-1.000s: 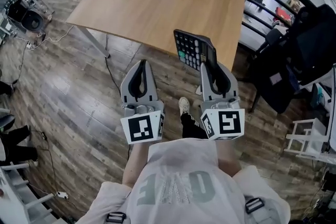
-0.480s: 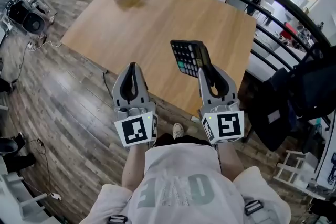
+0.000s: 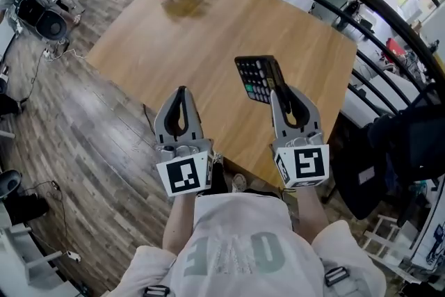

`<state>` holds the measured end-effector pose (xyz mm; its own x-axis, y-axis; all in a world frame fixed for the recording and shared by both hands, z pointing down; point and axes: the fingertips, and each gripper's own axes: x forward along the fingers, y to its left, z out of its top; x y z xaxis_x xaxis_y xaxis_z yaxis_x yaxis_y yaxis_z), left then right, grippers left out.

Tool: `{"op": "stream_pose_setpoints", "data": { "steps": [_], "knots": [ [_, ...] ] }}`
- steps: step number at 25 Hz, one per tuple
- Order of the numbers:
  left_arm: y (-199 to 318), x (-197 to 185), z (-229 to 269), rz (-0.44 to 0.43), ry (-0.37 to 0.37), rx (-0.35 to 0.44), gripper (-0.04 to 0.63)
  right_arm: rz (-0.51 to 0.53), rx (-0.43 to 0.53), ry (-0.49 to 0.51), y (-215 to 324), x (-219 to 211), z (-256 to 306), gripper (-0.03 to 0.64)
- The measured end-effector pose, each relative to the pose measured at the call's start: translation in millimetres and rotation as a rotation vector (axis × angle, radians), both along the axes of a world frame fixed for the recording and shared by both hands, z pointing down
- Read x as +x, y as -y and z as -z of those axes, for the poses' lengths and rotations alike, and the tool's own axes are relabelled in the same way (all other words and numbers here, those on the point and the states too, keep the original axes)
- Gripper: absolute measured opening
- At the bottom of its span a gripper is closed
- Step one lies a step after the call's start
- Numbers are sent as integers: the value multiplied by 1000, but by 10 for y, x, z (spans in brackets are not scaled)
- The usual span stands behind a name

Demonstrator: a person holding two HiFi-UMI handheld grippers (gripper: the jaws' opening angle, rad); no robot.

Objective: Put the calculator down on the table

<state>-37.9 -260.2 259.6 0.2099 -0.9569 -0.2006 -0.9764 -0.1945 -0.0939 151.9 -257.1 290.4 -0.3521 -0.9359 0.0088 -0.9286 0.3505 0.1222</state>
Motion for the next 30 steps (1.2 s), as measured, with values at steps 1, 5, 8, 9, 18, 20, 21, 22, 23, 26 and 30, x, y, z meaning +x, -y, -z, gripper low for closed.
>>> {"op": "stream_pose_setpoints", "data": {
  "steps": [1,5,8,9,18,20,21,22,23,26,30],
  "knots": [
    [82,-9,-11,-4,-3,-3,8,-2,-3,-12,71,-10,0,84],
    [368,-18,-42,-18,-4,-28,8,-1,-32,-39,329,-26,5,84],
    [576,-34,-59,-21,-5,-46,8,28,-62,-41,546,-56,-8,84],
    [650,-49,-81,-22,-2,-52,9,46,-74,-38,631,-86,-40,84],
    [1187,-340,-512,2,16,-183,9,279,-347,86,1504,-470,-770,83],
    [1234,-419,-655,9,21,-217,8,350,-470,148,1639,-567,-1041,83],
    [1253,-452,-727,13,24,-234,8,381,-530,164,1703,-609,-1184,83],
    [1280,-484,-796,16,25,-250,8,406,-584,167,1775,-648,-1331,83],
    [1315,-516,-865,21,25,-264,9,429,-635,165,1852,-685,-1482,83],
    [1432,-603,-1069,36,23,-301,9,507,-784,186,2032,-812,-1905,83],
    [1524,-649,-1271,49,30,-339,8,601,-944,263,2089,-964,-2210,83]
  ]
}}
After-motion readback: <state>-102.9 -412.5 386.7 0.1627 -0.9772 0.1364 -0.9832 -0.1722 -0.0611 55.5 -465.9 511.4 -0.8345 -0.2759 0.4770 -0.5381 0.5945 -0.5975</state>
